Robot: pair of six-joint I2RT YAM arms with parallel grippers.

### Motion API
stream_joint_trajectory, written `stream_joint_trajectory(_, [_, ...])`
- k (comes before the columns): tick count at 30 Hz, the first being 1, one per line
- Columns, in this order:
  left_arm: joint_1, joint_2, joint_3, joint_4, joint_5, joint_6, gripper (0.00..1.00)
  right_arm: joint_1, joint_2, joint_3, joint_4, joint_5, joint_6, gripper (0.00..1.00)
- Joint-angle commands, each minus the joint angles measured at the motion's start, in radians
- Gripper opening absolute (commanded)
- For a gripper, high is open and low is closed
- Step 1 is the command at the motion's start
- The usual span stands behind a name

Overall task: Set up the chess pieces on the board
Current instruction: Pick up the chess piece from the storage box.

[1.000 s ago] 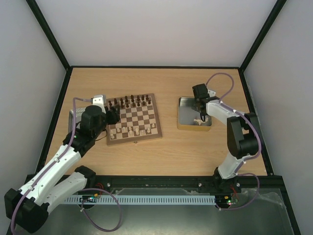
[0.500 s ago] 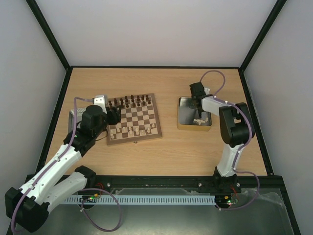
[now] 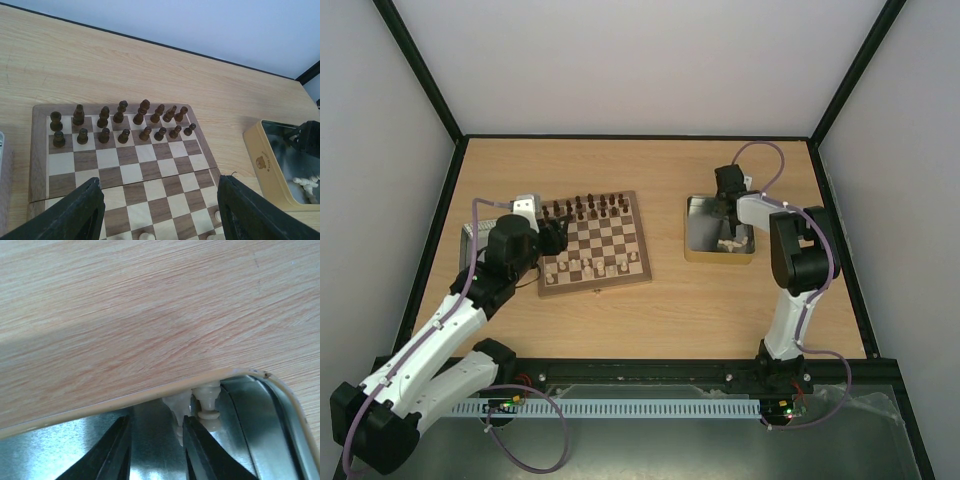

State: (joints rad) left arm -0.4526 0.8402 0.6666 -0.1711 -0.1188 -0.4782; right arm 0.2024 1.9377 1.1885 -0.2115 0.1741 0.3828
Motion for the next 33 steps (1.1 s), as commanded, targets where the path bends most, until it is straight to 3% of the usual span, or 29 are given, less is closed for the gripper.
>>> stream_joint_trajectory(1, [0.007, 0.009, 0.029, -0.011, 0.007, 0.010, 0.64, -0.016, 0.014, -0.008, -0.030, -0.029, 0.020, 0.31])
stream_joint_trajectory(5, [0.006, 0.016, 0.037, -0.014, 0.006, 0.013, 0.64, -0.015, -0.026, -0.009, -0.035, -0.035, 0.009, 0.30])
stream_joint_trajectory(8, [0.007, 0.024, 0.048, -0.020, 0.007, 0.015, 0.64, -0.015, -0.064, -0.026, -0.016, 0.009, -0.001, 0.16])
stream_joint_trajectory(18, [0.006, -0.003, 0.045, -0.015, 0.011, -0.004, 0.63, -0.020, -0.015, -0.020, -0.009, 0.052, -0.033, 0.25])
stream_joint_trajectory(25, [0.007, -0.054, 0.023, -0.020, 0.019, -0.037, 0.63, -0.045, 0.002, -0.045, 0.011, -0.070, -0.020, 0.18])
stream_joint_trajectory(33, [0.006, -0.064, 0.021, -0.020, 0.036, -0.048, 0.63, -0.063, 0.042, -0.036, 0.013, -0.101, -0.015, 0.11])
